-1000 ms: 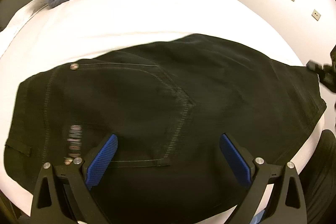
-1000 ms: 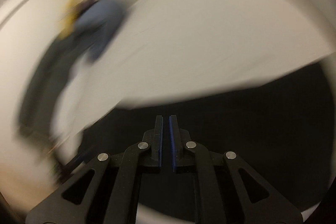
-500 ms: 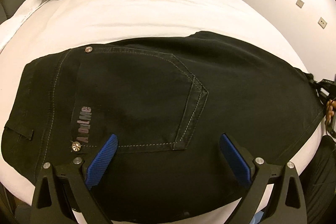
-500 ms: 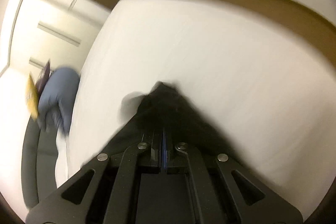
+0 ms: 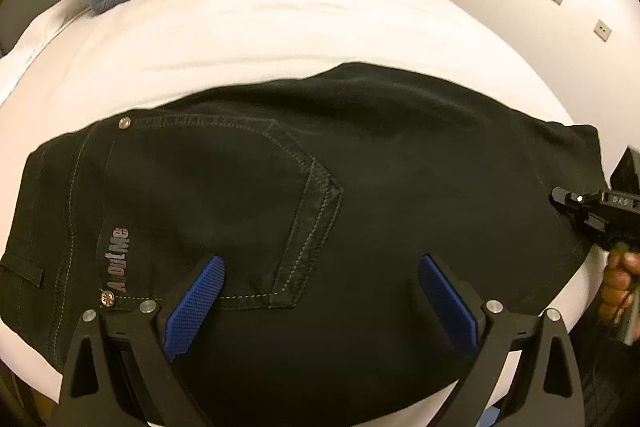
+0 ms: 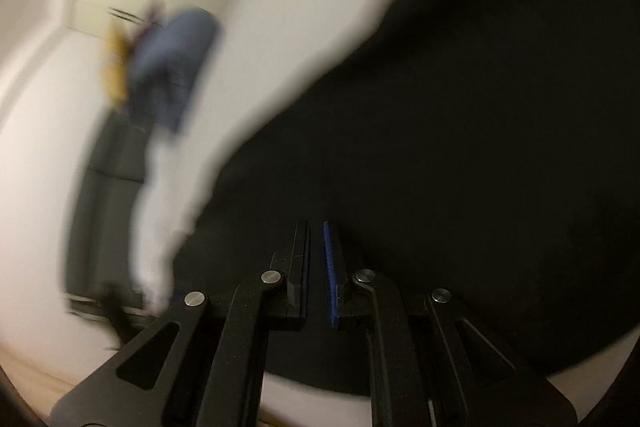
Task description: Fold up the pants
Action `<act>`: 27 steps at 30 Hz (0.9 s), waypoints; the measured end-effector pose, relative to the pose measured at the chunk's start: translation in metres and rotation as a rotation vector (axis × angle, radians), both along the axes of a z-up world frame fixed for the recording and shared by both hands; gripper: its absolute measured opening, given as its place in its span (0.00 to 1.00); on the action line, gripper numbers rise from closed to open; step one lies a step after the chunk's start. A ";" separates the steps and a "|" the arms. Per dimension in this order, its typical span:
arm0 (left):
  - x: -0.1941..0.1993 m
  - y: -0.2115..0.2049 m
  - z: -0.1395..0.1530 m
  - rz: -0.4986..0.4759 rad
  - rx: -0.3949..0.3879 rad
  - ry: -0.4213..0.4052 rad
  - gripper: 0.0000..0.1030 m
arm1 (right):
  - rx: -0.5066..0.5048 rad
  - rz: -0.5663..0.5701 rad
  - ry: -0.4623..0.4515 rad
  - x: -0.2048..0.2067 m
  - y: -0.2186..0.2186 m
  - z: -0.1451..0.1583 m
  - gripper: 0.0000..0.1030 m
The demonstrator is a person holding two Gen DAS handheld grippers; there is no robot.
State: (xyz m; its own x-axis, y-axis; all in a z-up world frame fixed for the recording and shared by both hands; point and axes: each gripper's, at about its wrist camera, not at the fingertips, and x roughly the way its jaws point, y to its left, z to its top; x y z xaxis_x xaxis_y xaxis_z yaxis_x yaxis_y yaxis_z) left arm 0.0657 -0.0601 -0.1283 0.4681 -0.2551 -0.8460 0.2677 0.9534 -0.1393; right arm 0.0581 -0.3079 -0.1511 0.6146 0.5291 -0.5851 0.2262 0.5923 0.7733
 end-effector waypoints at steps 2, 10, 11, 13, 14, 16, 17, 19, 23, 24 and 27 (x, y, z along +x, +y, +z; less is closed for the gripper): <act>0.001 0.001 -0.003 0.018 0.024 0.006 0.97 | -0.034 -0.107 -0.040 -0.021 -0.029 0.003 0.00; -0.003 0.007 -0.011 0.032 0.083 0.004 0.97 | -0.184 -0.619 -0.010 -0.106 -0.095 0.056 0.08; -0.003 0.007 -0.011 0.030 0.088 0.001 0.97 | -0.181 -0.549 -0.045 -0.097 -0.073 0.068 0.08; -0.003 0.005 -0.012 0.029 0.098 -0.002 0.97 | -0.166 -0.392 -0.095 -0.079 -0.024 0.080 0.08; -0.003 0.005 -0.011 0.031 0.102 -0.003 0.97 | -0.160 -0.303 -0.114 -0.068 0.003 0.082 0.08; -0.002 0.005 -0.010 0.033 0.101 0.000 0.97 | -0.138 -0.154 -0.118 -0.051 0.053 0.076 0.08; -0.001 0.005 -0.010 0.033 0.101 0.001 0.97 | -0.116 -0.092 -0.105 -0.043 0.080 0.067 0.08; 0.000 0.005 -0.008 0.035 0.098 0.004 0.97 | -0.107 -0.001 -0.055 -0.031 0.116 0.048 0.08; 0.002 0.005 -0.003 0.045 0.104 -0.001 0.97 | -0.116 0.018 0.005 -0.020 0.141 -0.014 0.00; 0.002 0.004 -0.001 0.046 0.106 -0.003 0.97 | -0.127 -0.021 -0.002 -0.007 0.138 -0.023 0.00; 0.004 0.000 0.003 0.041 0.118 -0.010 0.97 | -0.185 -0.201 0.006 -0.012 0.095 -0.035 0.00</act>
State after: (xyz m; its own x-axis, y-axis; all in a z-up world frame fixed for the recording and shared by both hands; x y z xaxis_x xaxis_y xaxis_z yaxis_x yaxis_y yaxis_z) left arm 0.0697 -0.0604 -0.1254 0.4845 -0.1348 -0.8644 0.2293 0.9731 -0.0233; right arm 0.0458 -0.2130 -0.1857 0.6927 0.2804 -0.6645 0.3581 0.6661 0.6543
